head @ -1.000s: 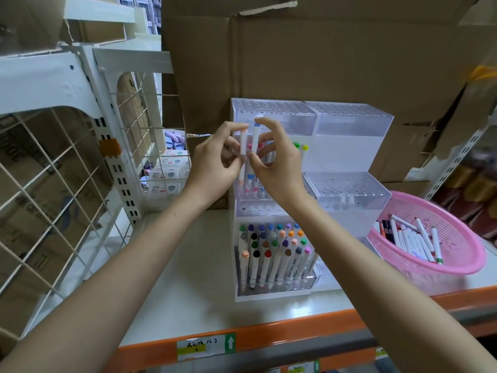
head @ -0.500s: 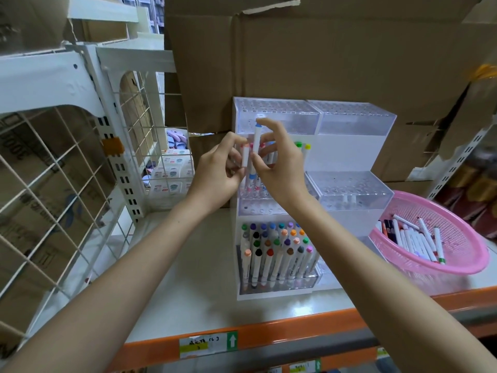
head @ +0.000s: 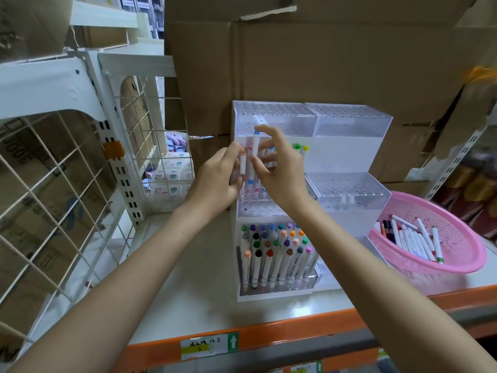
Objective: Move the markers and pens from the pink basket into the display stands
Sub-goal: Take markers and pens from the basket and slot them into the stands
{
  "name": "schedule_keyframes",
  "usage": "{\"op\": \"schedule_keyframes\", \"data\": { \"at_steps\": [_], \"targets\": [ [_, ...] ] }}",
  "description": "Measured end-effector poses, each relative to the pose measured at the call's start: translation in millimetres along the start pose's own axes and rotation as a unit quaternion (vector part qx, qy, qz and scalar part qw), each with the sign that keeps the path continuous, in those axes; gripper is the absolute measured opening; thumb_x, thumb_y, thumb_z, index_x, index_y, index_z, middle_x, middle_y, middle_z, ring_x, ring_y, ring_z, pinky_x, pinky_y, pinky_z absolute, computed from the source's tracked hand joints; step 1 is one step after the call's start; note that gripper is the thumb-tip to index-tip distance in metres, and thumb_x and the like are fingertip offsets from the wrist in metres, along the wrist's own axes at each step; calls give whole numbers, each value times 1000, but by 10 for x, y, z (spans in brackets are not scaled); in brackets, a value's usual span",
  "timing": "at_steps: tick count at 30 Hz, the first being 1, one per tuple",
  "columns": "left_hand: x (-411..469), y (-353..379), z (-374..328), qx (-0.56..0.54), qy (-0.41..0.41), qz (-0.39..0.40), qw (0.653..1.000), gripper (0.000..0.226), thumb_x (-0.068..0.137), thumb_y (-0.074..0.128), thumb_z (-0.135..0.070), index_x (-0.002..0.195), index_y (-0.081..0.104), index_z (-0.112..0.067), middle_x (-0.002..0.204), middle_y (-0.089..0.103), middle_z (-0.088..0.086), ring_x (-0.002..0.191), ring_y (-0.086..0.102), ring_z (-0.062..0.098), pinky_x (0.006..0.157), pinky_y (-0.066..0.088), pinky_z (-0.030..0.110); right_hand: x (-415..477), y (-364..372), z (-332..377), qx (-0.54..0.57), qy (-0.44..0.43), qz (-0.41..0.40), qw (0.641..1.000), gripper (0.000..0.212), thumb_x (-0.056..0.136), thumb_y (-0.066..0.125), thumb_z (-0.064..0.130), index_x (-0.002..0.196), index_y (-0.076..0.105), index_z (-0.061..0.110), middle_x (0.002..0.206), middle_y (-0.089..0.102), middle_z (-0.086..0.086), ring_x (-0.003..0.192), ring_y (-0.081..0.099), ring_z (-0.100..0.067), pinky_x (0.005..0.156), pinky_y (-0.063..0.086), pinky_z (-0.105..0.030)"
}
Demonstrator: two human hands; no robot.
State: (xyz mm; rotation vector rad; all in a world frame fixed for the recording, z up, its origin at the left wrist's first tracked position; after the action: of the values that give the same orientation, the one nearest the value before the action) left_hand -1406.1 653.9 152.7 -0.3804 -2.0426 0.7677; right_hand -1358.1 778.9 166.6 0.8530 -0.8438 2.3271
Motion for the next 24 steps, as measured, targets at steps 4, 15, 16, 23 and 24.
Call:
{"op": "schedule_keyframes", "data": {
  "at_steps": [4, 15, 16, 23, 24],
  "targets": [
    [-16, -40, -40, 80, 33, -16, 996, 41, 83, 67, -8, 120, 50, -11, 109, 57, 8, 101, 57, 24, 72, 53, 37, 11, -10, 7, -9, -2, 12, 1000, 47, 86, 66, 3, 127, 50, 18, 84, 57, 8, 63, 65, -10, 55, 51, -17],
    [-42, -149, -37, 188, 76, -24, 979, 49, 77, 68, -9, 125, 56, -10, 116, 55, 8, 102, 58, 28, 77, 51, 40, -50, 27, -73, -77, -20, 71, 994, 40, 85, 68, 7, 117, 50, 21, 78, 56, 4, 60, 62, -14, 59, 55, -30],
    [-48, -147, -36, 198, 82, -20, 977, 51, 77, 69, -9, 126, 55, -10, 118, 55, 9, 104, 58, 29, 79, 51, 41, -46, 30, -72, -86, -23, 74, 993, 40, 84, 68, 7, 116, 49, 21, 76, 55, 5, 61, 62, -14, 61, 56, -32],
    [-64, -162, -39, 216, 80, -8, 973, 55, 77, 69, -11, 130, 53, -11, 122, 55, 9, 106, 58, 28, 84, 49, 40, -85, 50, -125, -114, -29, 89, 989, 44, 84, 68, 7, 119, 47, 23, 69, 57, 2, 61, 61, -17, 64, 56, -41],
    [-65, -156, -40, 219, 80, -5, 972, 55, 77, 69, -11, 130, 53, -11, 123, 55, 9, 106, 58, 28, 84, 49, 40, -88, 39, -116, -115, -38, 88, 989, 43, 85, 67, 7, 121, 48, 21, 69, 57, 2, 62, 60, -18, 64, 56, -41]
  ]
}}
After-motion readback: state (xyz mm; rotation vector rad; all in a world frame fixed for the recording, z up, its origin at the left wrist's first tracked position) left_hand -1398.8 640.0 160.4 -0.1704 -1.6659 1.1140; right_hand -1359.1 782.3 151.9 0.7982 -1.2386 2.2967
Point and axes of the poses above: each hand's wrist, its own x-axis towards the middle knuckle, its own y-axis out of the palm, z = x × y, the point moved 4 cm from there along x, towards the middle knuckle
